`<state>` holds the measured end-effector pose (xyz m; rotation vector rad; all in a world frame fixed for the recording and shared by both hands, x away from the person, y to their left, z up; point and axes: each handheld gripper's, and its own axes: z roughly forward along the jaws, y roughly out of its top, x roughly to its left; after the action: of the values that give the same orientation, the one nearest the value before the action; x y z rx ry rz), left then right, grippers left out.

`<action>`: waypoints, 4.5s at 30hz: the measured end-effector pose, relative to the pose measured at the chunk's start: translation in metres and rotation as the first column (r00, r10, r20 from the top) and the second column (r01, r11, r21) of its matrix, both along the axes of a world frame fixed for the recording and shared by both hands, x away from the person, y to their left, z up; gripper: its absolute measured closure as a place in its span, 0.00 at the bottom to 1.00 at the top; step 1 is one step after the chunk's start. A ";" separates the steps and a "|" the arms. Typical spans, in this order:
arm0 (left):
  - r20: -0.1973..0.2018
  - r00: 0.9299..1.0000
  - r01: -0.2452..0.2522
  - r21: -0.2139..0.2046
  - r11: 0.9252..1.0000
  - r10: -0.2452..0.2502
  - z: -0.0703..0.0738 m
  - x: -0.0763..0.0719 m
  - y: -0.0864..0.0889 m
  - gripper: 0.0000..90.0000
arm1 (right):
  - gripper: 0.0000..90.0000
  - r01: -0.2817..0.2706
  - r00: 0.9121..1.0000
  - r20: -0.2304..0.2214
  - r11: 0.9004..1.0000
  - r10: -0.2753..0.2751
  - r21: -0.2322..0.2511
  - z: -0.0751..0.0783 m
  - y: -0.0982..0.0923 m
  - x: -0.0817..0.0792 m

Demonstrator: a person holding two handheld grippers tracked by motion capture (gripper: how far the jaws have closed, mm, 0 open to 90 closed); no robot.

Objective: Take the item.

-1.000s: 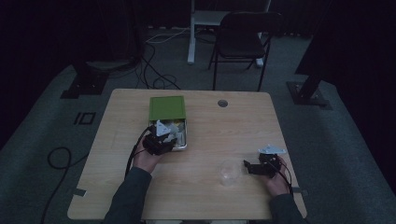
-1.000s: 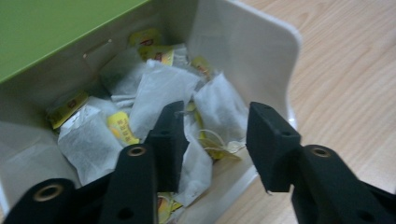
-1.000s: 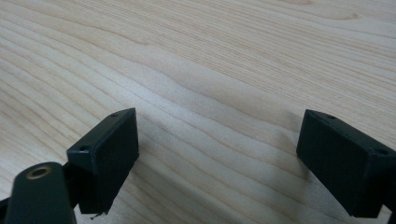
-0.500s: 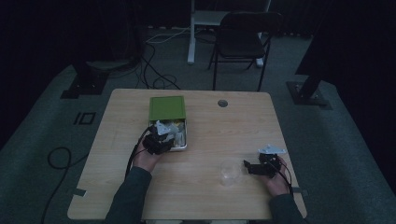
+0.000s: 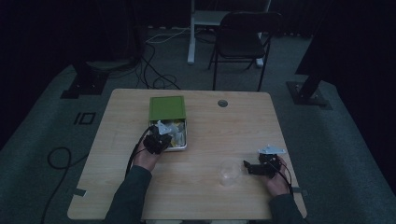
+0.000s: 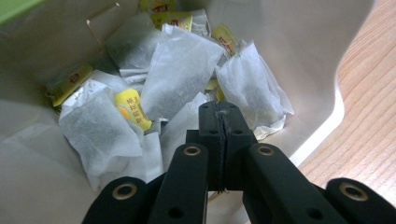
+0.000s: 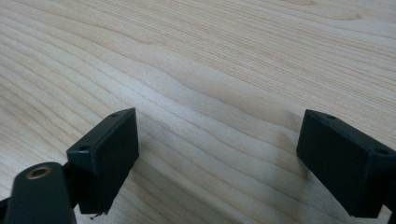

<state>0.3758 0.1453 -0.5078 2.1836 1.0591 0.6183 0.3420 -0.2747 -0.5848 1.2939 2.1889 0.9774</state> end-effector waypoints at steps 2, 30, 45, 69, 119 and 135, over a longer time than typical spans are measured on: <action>0.001 1.000 0.000 -0.014 1.000 0.000 0.003 -0.001 0.002 1.00 | 0.14 0.000 1.000 0.000 1.000 0.000 0.000 0.000 0.000 0.000; 0.020 0.999 0.036 -0.064 0.997 -0.035 0.019 -0.007 0.001 0.96 | 0.14 0.000 1.000 0.001 1.000 0.000 0.000 0.000 0.000 0.000; 0.011 0.999 0.040 -0.034 0.999 -0.039 0.011 -0.004 -0.006 0.92 | 0.14 0.000 1.000 0.000 1.000 0.000 0.000 0.000 0.000 0.000; -0.027 0.996 0.088 -0.003 0.996 -0.088 0.005 0.008 -0.022 1.00 | 0.14 -0.005 1.000 0.000 1.000 0.005 0.001 0.000 0.000 0.000; 0.028 0.998 0.051 -0.086 0.995 -0.049 0.022 0.008 0.003 1.00 | 0.14 -0.005 1.000 0.000 1.000 0.005 0.000 0.000 0.000 0.000; 0.160 0.984 0.106 -0.132 0.986 -0.085 0.061 -0.010 -0.007 1.00 | 0.14 -0.007 1.000 0.002 1.000 0.007 -0.002 0.000 0.000 0.000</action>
<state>0.3657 0.1385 -0.4467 2.0177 0.8845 0.6380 0.3418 -0.2748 -0.5848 1.2851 2.1942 0.9786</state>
